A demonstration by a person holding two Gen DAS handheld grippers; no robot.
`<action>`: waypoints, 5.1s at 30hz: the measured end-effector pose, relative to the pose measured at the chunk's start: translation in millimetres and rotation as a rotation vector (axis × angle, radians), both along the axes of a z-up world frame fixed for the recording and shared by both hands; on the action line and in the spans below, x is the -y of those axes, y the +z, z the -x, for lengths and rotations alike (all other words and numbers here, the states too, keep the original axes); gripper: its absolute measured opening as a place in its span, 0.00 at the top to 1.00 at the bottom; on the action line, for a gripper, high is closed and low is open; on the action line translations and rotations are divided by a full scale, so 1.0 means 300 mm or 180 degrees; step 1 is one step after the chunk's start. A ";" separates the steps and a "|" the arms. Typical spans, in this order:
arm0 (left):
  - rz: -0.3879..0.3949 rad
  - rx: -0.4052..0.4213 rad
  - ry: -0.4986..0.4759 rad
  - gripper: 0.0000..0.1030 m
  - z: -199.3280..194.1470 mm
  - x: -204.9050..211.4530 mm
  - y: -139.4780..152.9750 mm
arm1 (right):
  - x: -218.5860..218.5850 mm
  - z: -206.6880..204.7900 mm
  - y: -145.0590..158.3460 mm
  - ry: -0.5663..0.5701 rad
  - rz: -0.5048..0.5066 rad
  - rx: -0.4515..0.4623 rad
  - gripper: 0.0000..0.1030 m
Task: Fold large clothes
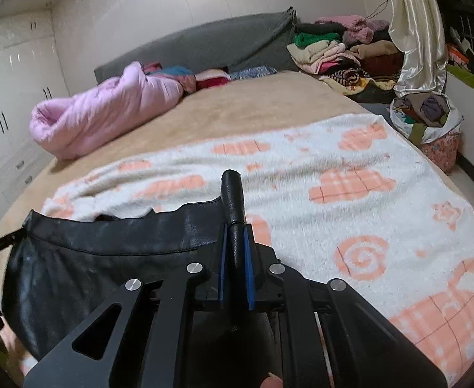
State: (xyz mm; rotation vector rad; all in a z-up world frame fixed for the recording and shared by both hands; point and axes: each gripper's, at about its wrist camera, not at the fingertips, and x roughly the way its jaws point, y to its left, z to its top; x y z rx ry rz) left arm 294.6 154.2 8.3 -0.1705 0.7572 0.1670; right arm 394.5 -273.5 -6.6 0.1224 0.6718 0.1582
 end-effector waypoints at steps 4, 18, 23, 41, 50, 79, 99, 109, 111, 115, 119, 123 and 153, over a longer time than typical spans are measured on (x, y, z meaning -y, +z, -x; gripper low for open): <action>0.0025 -0.0111 0.0052 0.94 -0.012 -0.014 -0.068 | -0.026 -0.029 -0.067 0.0005 0.0201 -0.0168 0.92; 0.0130 -0.0146 0.0052 0.93 -0.016 -0.031 -0.104 | -0.016 -0.061 -0.165 -0.0055 0.0238 -0.0486 0.84; 0.0097 -0.0110 0.0069 0.91 -0.012 -0.030 -0.099 | -0.004 -0.062 -0.172 -0.0076 0.0187 -0.0534 0.81; 0.0048 -0.0059 0.0193 0.23 0.083 -0.046 -0.010 | -0.023 0.043 -0.046 -0.0210 0.0422 -0.0223 0.23; 0.0077 0.0056 0.0081 0.12 0.188 -0.006 0.063 | -0.108 0.196 0.057 0.0050 0.0448 0.0113 0.22; 0.0448 -0.0380 0.0064 0.11 0.447 0.002 -0.160 | -0.217 0.421 -0.116 0.0096 0.0142 -0.0561 0.21; 0.0499 -0.0277 0.0267 0.09 0.520 -0.135 -0.106 | -0.649 0.530 -0.063 0.0987 0.0319 -0.0364 0.27; 0.0914 -0.0382 0.0049 0.09 0.368 -0.179 -0.126 | -0.681 0.444 -0.205 0.0639 0.0448 -0.0732 0.36; 0.0950 -0.0475 -0.0021 0.09 0.296 -0.171 -0.139 | -0.675 0.444 -0.215 0.0649 0.0407 -0.0729 0.36; 0.1121 -0.0680 -0.0111 0.09 0.177 -0.169 -0.181 | -0.666 0.439 -0.205 0.0691 0.0329 -0.0755 0.37; 0.1068 -0.0799 -0.0180 0.09 0.105 -0.172 -0.205 | -0.593 0.367 -0.079 0.0609 -0.0022 -0.0530 0.67; 0.1066 -0.0782 -0.0214 0.10 0.092 -0.178 -0.197 | -0.605 0.229 -0.030 0.0510 0.0144 -0.0466 0.69; 0.0884 -0.0883 -0.0401 0.10 0.011 -0.211 -0.176 | -1.207 0.640 -0.210 0.2335 0.1948 0.0218 0.21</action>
